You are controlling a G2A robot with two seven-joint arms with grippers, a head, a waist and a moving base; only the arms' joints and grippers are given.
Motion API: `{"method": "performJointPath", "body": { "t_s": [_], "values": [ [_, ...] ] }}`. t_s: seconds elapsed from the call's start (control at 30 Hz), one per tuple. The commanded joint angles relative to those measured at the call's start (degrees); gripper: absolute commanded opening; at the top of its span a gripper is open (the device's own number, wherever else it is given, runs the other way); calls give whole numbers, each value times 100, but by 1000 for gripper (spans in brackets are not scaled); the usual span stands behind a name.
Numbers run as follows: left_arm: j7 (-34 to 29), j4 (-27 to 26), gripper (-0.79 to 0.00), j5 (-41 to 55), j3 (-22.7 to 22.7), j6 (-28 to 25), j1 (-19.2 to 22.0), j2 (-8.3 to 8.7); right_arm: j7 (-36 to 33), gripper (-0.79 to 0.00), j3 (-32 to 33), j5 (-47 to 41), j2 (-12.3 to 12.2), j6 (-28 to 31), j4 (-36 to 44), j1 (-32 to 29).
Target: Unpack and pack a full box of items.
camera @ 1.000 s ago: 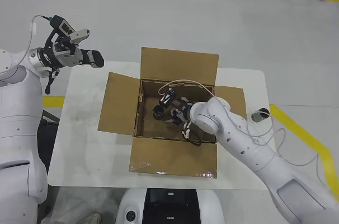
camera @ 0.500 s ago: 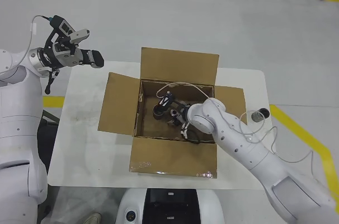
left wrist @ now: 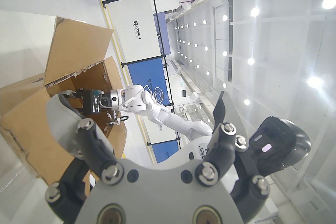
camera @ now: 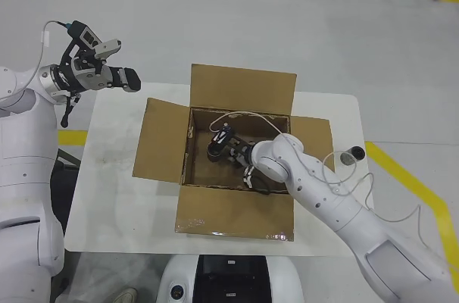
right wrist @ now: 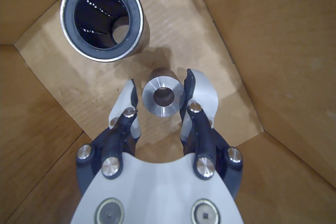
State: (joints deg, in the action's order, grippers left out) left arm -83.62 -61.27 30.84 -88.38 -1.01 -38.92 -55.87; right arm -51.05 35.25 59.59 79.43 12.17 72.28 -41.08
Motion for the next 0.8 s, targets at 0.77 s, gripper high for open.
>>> {"method": "performJointPath", "body": {
  "t_s": [0.77],
  "values": [
    [0, 0, 0, 0, 0, 0, 0, 0, -1762, -785, 1577, -106, -481, 25, 3586, -1096]
  ]
}}
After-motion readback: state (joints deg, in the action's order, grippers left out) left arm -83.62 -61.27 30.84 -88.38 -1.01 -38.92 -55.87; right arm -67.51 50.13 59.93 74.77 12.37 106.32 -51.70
